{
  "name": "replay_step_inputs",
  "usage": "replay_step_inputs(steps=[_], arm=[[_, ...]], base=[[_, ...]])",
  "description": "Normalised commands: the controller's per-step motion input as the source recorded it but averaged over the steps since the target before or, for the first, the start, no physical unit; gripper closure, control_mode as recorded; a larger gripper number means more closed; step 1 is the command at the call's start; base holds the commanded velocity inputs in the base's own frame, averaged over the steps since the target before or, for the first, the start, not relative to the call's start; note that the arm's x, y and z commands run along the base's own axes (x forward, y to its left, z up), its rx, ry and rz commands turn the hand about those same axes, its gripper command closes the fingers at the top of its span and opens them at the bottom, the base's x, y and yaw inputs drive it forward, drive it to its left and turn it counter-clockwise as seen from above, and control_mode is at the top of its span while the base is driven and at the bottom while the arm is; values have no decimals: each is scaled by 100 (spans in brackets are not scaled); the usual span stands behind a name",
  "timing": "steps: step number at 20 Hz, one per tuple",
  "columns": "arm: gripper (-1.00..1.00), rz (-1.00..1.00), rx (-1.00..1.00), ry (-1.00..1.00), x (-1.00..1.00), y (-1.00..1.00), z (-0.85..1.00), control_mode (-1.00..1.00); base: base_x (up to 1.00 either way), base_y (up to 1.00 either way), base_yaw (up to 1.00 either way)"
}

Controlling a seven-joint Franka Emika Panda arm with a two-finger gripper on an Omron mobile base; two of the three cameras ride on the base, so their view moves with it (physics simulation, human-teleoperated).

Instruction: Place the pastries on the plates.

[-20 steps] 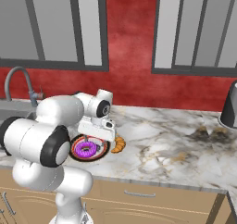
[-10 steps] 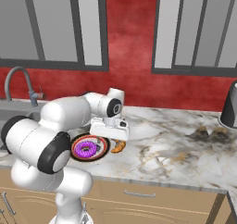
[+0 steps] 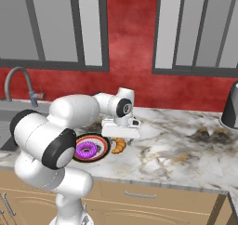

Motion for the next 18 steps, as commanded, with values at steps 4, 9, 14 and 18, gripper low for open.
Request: replay_step_inputs(steps=[4,9,14,18], arm=[[-100,12,3,-6,13,-30,0,-100],[-100,7,3,-10,7,-10,0,-100],[-100,0,2,-6,14,4,0,-100],[-100,-1,0,-3,18,18,0,-100]], base=[[0,0,0],[0,0,0],[0,0,0],[0,0,0]])
